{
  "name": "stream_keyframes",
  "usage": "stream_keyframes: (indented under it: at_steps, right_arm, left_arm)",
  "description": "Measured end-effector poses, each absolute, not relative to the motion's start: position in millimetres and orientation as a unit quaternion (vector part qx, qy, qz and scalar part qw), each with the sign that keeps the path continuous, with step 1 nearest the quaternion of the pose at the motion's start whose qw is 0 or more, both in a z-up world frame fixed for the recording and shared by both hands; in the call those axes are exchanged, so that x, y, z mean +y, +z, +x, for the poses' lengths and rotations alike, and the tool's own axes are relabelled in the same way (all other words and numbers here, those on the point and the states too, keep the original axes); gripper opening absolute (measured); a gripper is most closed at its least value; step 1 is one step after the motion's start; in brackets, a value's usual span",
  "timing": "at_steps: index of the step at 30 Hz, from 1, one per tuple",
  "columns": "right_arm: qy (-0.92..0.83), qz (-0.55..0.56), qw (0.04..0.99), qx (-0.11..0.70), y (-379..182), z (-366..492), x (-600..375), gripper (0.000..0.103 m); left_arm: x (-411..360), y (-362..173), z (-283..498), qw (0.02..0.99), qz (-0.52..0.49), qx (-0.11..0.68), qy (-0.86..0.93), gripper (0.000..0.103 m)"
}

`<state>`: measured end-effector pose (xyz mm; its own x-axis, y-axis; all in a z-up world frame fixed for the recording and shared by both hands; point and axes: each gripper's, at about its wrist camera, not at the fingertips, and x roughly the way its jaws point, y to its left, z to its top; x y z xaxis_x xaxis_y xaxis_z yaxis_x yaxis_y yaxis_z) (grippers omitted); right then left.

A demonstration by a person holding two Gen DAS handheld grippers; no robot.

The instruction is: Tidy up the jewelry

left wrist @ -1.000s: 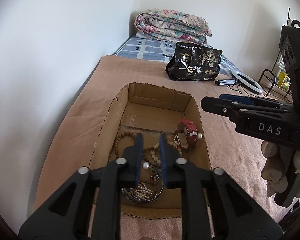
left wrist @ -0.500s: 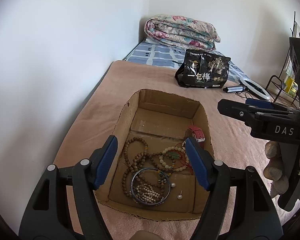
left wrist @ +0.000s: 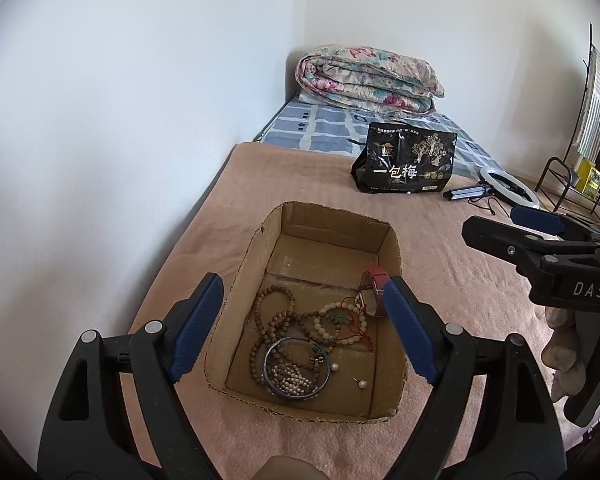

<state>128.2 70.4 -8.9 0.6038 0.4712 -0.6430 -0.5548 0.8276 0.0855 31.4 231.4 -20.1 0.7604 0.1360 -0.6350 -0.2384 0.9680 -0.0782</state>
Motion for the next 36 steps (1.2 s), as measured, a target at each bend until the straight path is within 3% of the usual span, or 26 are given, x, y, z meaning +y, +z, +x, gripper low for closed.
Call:
stream_keyframes:
  at_steps: [9, 11, 13, 36]
  right_arm:
    - [0.284, -0.080, 0.903, 0.313, 25.3, 93.7, 18.6, 0.103]
    - [0.285, -0.078, 0.902, 0.314, 28.2, 85.7, 5.4, 0.103]
    - [0.285, -0.078, 0.903, 0.313, 28.9, 79.3, -5.3, 0.103]
    - [0.282, -0.056, 0.905, 0.312, -2.7, 44.9, -57.9, 0.103]
  left_arm:
    - [203.6, 13.3, 2.2, 0.939, -0.053, 0.323, 0.107, 0.087]
    - [195.6, 18.3, -6.4, 0.941, -0.045, 0.318, 0.107, 0.097]
    - [187.4, 22.3, -16.2, 0.944, -0.036, 0.308, 0.110, 0.100]
    - [136.6, 10.0, -38.0, 0.939, -0.031, 0.320, 0.123, 0.103]
